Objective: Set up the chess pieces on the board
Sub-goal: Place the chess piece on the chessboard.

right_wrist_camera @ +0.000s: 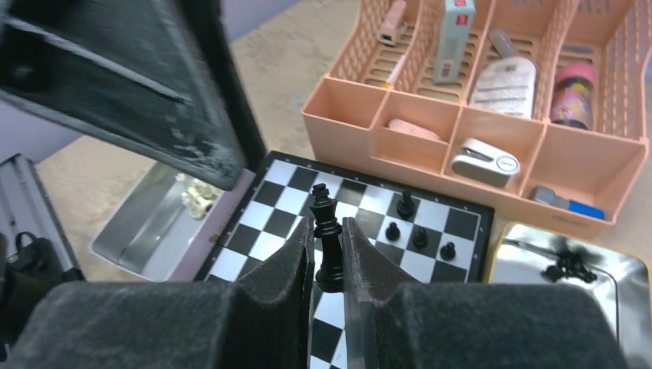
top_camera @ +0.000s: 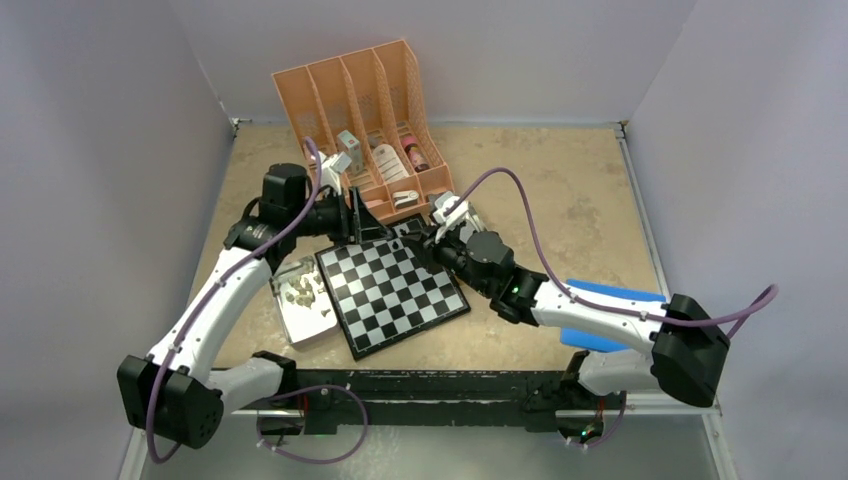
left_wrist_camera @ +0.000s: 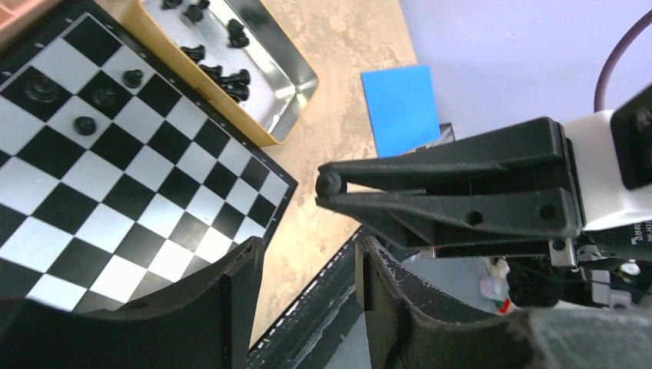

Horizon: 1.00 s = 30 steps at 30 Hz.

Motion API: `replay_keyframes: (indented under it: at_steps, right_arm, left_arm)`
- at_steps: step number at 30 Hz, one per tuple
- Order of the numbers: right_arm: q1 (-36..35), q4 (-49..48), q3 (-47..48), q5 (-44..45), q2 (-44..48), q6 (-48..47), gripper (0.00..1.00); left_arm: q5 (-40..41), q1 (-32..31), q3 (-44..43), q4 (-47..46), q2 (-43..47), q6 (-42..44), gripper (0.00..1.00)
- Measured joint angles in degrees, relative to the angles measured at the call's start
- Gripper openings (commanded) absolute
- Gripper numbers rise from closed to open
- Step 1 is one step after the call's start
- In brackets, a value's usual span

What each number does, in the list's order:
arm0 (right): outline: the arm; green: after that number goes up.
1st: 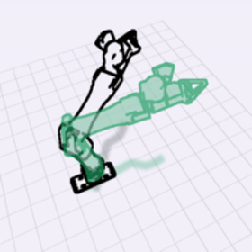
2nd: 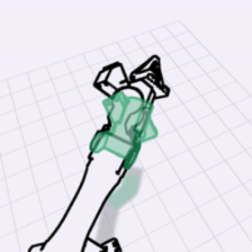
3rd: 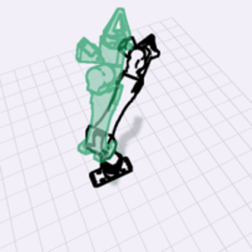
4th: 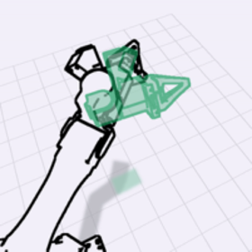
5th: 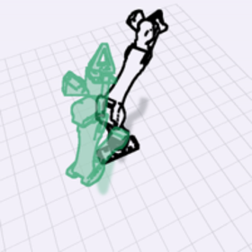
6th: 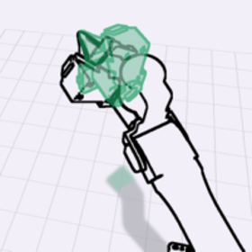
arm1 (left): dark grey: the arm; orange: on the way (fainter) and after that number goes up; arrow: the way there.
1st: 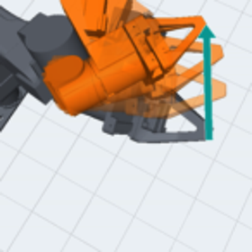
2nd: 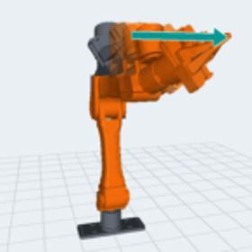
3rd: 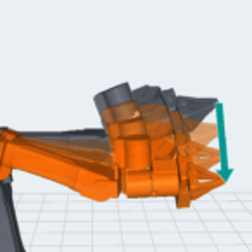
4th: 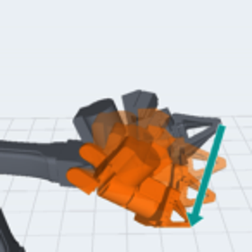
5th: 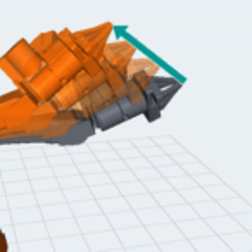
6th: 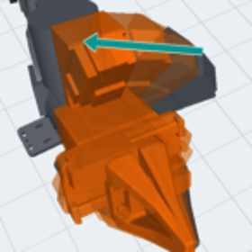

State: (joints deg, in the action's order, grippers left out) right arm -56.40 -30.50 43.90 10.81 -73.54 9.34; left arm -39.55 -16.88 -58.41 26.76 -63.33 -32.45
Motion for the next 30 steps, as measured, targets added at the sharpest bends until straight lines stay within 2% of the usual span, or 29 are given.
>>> replay_keyframes:
  at_steps: [11, 21, 25, 30]
  right_arm:
    - [-1.7, -5.5, -1.7, -1.6, 1.2, -2.4, 0.15]
    - [-1.9, -5.9, -1.7, -1.6, 1.2, -2.8, 0.16]
    - [-2.1, -5.9, -1.8, -1.6, 1.2, -3.0, 0.15]
    - [-2.4, -6.4, -1.8, -1.6, 1.2, -3.0, 0.16]
  left_arm:
    - [-8.3, 0.0, -0.7, -3.9, -3.7, -1.7, 0.44]
    - [-10.7, 0.0, -0.7, -6.6, -5.7, -3.0, 0.43]
    - [-11.3, 0.0, -0.7, -8.0, -6.8, -3.9, 0.33]
    - [-11.5, 0.0, 0.4, -9.5, -7.1, -4.4, 0.27]
